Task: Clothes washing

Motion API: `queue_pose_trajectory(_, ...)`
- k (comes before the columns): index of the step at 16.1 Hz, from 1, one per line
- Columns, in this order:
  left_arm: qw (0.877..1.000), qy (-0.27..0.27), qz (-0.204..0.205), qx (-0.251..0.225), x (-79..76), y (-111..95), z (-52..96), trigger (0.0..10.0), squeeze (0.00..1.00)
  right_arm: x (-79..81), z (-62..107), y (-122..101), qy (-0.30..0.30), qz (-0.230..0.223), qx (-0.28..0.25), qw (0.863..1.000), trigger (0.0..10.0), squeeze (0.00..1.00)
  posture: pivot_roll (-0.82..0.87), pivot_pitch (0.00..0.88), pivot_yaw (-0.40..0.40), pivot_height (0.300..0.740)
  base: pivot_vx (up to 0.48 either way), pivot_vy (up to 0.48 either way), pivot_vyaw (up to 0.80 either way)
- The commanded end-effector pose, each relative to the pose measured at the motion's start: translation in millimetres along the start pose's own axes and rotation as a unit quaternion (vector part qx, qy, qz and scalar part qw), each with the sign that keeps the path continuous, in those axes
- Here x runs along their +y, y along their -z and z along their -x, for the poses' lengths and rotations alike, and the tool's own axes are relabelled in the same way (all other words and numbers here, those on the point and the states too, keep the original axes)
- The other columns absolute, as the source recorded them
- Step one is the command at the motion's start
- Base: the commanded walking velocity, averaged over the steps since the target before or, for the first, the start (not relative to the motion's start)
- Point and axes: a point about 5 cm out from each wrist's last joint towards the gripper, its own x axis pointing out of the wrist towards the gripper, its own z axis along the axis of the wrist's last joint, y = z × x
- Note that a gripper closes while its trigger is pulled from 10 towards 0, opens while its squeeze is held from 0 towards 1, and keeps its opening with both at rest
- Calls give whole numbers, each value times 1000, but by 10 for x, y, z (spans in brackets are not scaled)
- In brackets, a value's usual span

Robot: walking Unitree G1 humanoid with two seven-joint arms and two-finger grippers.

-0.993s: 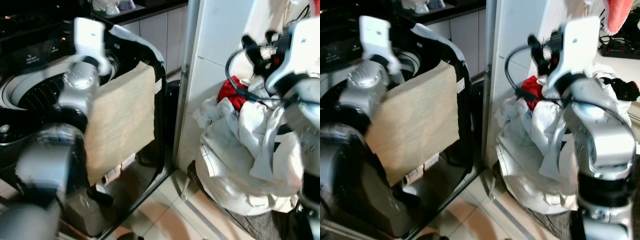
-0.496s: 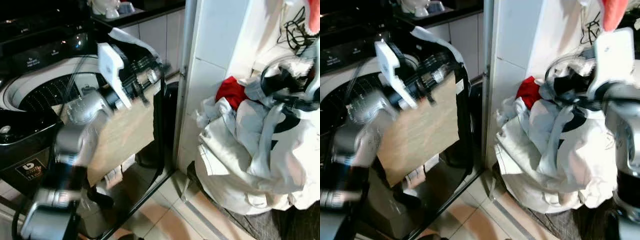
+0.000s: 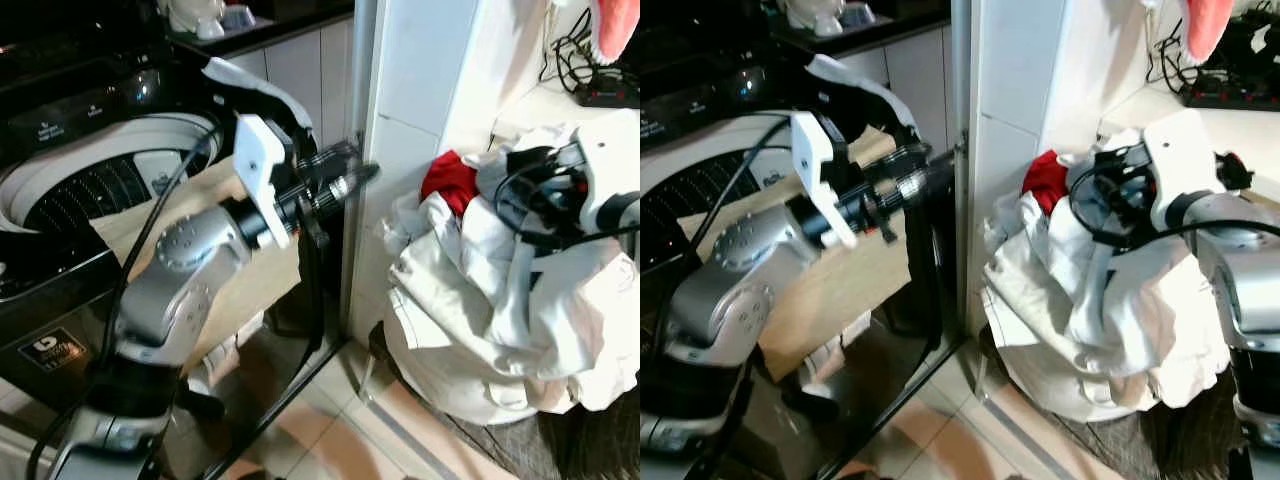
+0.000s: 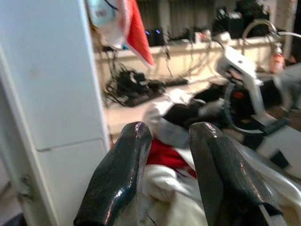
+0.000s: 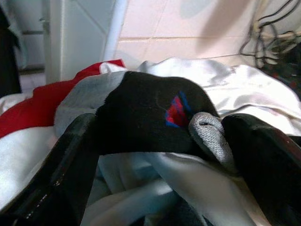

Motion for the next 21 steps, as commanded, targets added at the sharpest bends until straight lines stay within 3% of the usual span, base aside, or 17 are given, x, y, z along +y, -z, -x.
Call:
queue_pose_trajectory(1, 1000, 18, 4, 5, -54, -8, 7, 10000, 0, -27, -18, 48, -3, 9, 16, 1000, 10000, 0, -79, 0, 65, 740, 0, 0, 0)
queue_pose_trajectory(2, 1000, 19, 7, 7, -69, -9, 13, 10000, 0, -42, -30, 64, -3, 17, 18, 1000, 10000, 0, -78, 0, 62, 740, 0, 0, 0)
queue_pose_trajectory(3, 1000, 19, 7, 8, -79, -9, 17, 10000, 0, -55, -38, 79, -1, 21, 21, 1000, 8902, 0, -76, 0, 60, 740, 0, 0, 0)
queue_pose_trajectory(4, 1000, 16, 7, 9, -80, -13, 16, 10000, 0, -62, -43, 66, -2, 21, 16, 1000, 0, 0, -72, 0, 56, 740, 0, 0, 0)
queue_pose_trajectory(17, 1000, -11, 2, 13, -33, -16, 9, 10000, 0, -146, -1, -76, 15, 31, -23, 999, 0, 0, -74, 0, 50, 740, 0, 0, 0)
queue_pose_trajectory(21, 1000, -25, -5, 7, -14, -17, 2, 10000, 0, -208, 36, -150, 48, 26, -50, 997, 0, 0, -73, 0, 49, 740, 0, 0, 0)
